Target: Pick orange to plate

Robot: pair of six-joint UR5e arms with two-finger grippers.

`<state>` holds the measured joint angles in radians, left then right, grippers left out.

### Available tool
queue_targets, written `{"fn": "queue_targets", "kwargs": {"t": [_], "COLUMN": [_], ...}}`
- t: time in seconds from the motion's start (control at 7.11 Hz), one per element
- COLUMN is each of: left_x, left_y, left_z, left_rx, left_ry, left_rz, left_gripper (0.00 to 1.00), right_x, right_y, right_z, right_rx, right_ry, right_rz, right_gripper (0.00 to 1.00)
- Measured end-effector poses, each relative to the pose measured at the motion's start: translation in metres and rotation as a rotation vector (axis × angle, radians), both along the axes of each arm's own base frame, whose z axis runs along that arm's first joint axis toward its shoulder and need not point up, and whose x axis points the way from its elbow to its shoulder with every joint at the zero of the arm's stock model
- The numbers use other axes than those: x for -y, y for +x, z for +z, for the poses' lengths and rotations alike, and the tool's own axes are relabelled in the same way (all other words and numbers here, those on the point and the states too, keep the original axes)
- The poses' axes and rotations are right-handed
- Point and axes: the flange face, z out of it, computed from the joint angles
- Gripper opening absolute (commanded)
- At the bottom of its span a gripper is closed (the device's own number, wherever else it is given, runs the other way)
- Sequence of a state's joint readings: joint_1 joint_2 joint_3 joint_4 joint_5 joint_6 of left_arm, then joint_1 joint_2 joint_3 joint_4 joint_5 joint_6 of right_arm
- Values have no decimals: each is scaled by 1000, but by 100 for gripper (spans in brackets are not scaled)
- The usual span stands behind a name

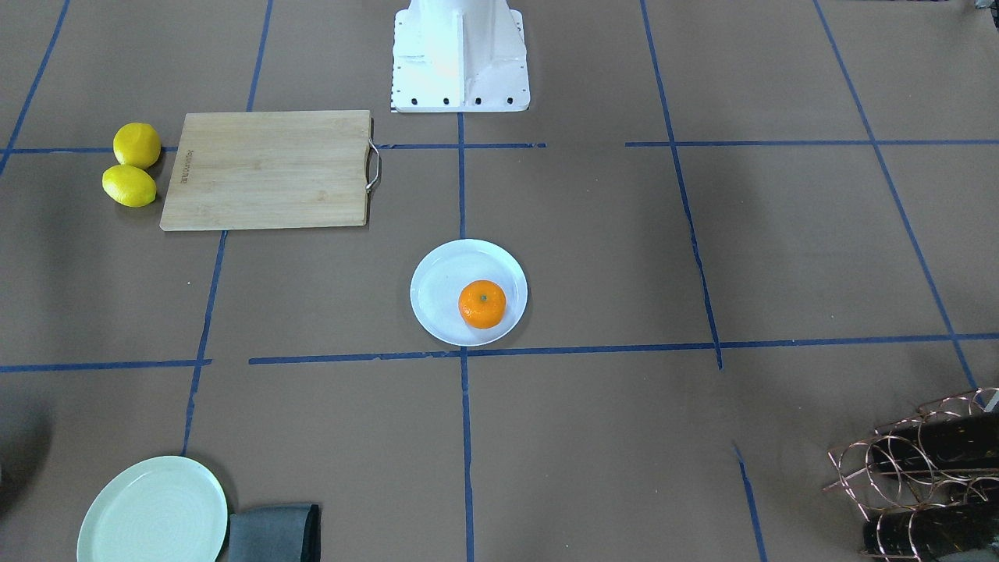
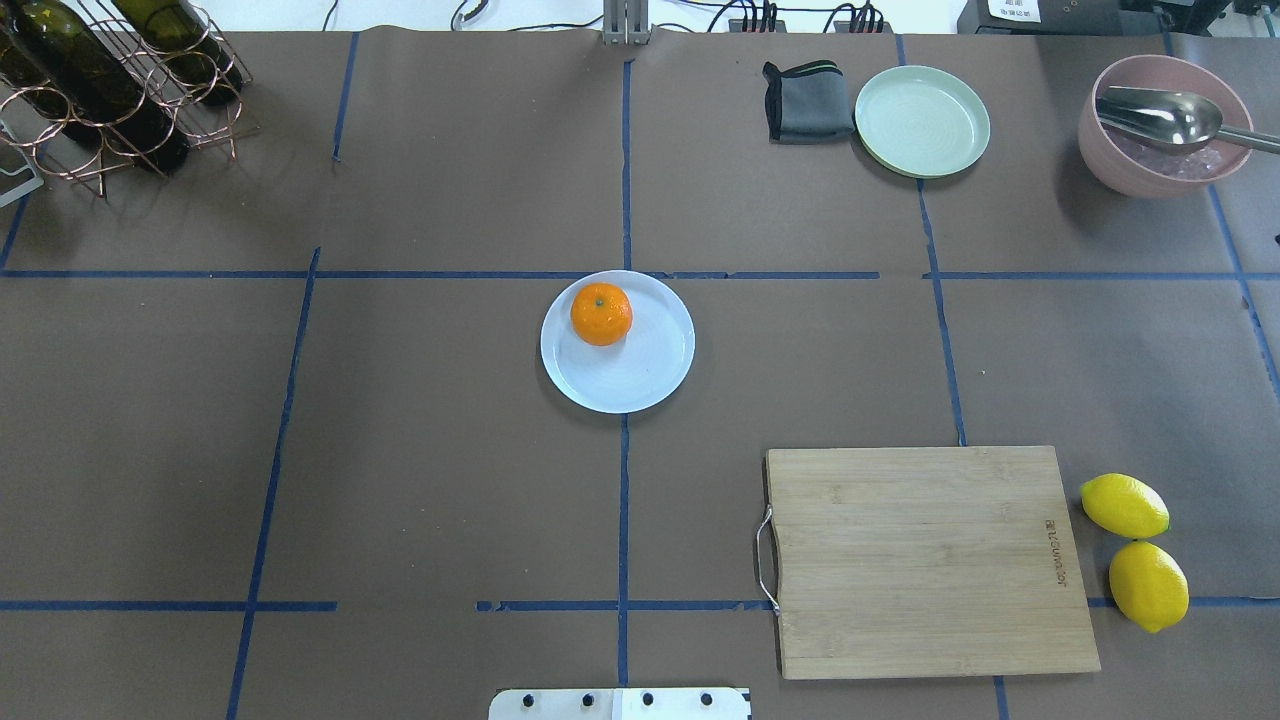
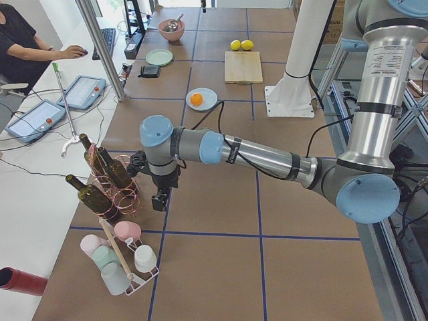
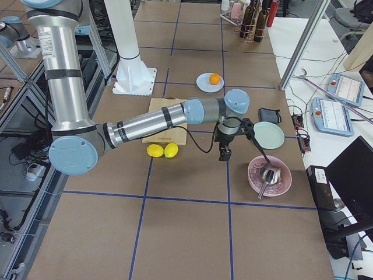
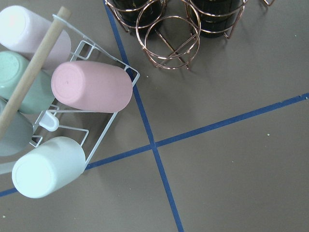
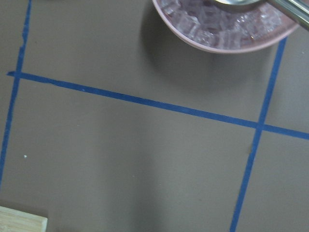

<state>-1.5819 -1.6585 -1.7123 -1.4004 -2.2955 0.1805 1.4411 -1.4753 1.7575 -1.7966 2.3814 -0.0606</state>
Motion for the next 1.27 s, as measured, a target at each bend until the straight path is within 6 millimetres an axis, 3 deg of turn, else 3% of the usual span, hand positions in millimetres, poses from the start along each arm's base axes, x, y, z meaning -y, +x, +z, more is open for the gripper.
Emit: {"fn": "queue_targets", "kwargs": {"t": [0.28, 0.42, 0.84, 1.27], "left_x": [-20, -28, -49, -53], "left_y": [-13, -14, -31, -36], "left_z": [25, 37, 61, 65], "left_rx": [-5, -7, -13, -14], "left_ry": [5, 11, -16, -28], "left_rz": [40, 69, 53, 41], "left_gripper": [100, 100, 100, 100], "right_x": [-11, -12, -17, -36], "right_y": [47, 61, 73, 103], "right_z": [54, 70, 83, 100], "right_rx": [58, 73, 80, 76], "right_ry": [-42, -39, -37, -66], "right_rz": [41, 63, 87, 146], "right_gripper": [100, 100, 100, 100]}}
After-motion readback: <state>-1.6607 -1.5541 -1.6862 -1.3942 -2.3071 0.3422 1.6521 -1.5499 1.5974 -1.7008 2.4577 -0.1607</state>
